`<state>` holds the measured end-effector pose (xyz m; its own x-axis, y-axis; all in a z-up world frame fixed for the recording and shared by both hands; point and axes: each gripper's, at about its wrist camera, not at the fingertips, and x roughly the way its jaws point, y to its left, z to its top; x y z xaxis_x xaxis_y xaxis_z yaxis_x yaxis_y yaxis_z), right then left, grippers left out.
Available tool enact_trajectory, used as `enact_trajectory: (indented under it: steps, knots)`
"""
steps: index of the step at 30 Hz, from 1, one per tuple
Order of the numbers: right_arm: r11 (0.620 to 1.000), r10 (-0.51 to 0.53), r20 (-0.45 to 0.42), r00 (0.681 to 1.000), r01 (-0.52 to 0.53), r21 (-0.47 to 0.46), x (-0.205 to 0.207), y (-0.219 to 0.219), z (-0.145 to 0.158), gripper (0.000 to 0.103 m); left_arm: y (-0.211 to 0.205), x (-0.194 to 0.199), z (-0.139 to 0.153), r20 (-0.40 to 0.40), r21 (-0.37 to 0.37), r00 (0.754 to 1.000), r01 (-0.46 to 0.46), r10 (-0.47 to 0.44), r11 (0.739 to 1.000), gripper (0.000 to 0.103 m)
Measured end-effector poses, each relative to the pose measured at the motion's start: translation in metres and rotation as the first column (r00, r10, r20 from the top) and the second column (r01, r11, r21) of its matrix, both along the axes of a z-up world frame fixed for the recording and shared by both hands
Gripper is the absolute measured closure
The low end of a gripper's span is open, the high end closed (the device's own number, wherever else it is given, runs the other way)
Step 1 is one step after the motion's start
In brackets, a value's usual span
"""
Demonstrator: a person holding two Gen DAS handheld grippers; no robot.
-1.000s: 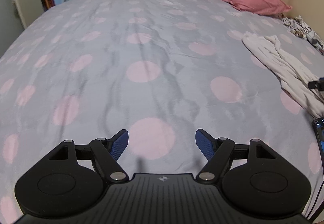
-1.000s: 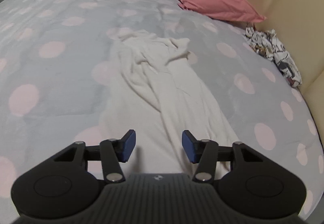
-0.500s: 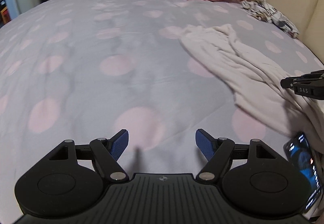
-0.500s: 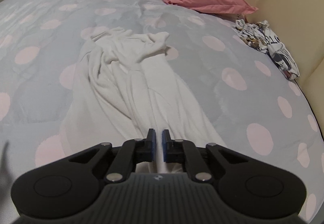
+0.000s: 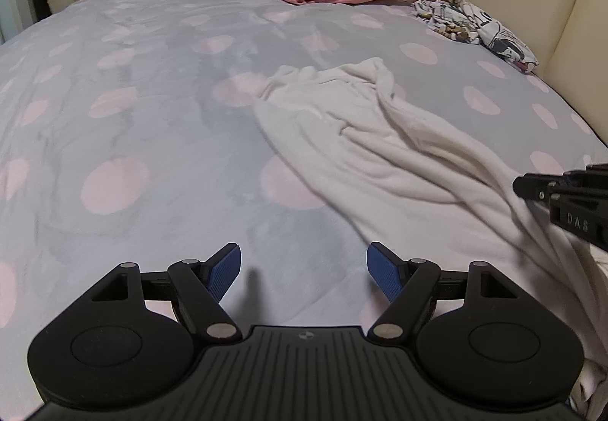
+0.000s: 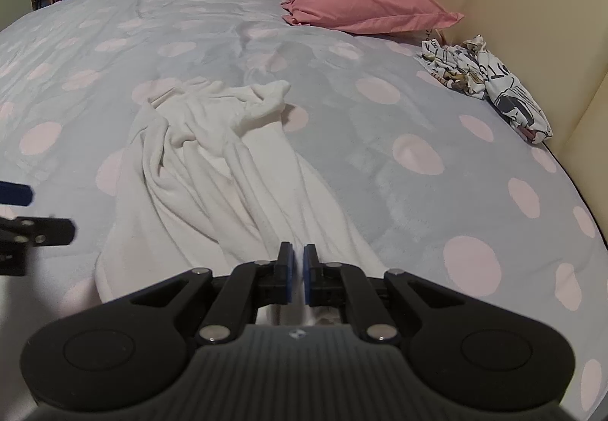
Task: Fold clothes
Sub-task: 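Move both tools toward the crumpled white garment on the bed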
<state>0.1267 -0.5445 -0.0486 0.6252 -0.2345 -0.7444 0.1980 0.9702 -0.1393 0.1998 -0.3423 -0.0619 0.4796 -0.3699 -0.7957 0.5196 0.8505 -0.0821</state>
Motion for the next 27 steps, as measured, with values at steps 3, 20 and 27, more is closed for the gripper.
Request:
enact_trajectory:
  steps: [3,20,27]
  knots:
    - [1.000,0.007,0.002,1.000,-0.007,0.002,0.000,0.000,0.001,0.096,-0.007,0.005,-0.002,-0.015,-0.016,1.000,-0.006,0.006,1.000,0.030]
    - [0.993,0.098,-0.012,0.995,-0.099,-0.058,-0.004,0.009,-0.009,0.091,-0.027,0.025,-0.023,-0.109,-0.095,0.994,-0.041,0.031,0.995,0.030]
    - [0.994,-0.025,0.105,0.994,0.036,-0.105,-0.013,-0.007,0.014,0.093,-0.032,0.034,-0.028,-0.170,-0.188,0.985,-0.046,0.014,0.981,0.063]
